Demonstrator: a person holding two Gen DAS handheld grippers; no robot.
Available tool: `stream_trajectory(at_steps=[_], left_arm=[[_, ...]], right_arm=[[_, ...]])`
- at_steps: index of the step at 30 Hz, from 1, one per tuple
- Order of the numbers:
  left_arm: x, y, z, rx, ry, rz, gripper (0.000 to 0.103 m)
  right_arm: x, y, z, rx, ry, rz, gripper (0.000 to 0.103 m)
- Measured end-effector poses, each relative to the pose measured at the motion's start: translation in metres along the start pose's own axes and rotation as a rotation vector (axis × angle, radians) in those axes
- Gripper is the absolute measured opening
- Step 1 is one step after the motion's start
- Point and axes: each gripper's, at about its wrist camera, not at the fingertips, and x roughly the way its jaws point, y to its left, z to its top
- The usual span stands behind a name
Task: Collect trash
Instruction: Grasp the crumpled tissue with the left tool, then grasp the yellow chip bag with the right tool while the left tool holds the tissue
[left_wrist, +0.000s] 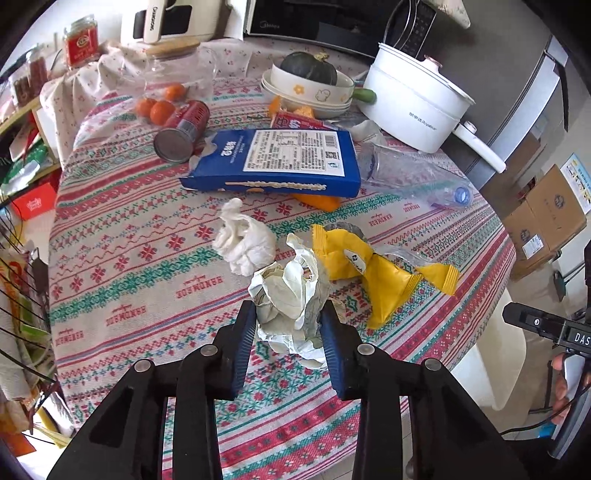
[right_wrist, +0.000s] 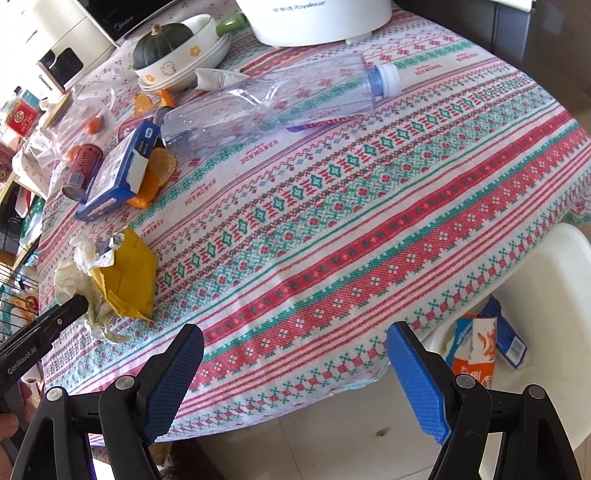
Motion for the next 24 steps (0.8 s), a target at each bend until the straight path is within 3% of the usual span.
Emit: stream_trajectory(at_steps=[11, 21, 24], left_arm=[[-0.029, 0.046, -0.018, -0.045, -0.016, 0.036, 0.037], [-0.033, 0.050, -0.020, -0.057, -0.010, 0.013, 0.037], [-0.033, 0.048, -0.019, -0.052, -0.009, 0.007, 0.037]], right_arm=[[0.028, 0.077, -0.013, -0.133, 0.018, 0.057, 0.086], [0.081, 0.136, -0.012, -0.233, -0.025, 0.066, 0.085], [0.087, 0.141, -0.010, -0.245, -0.057, 0.053, 0.081]])
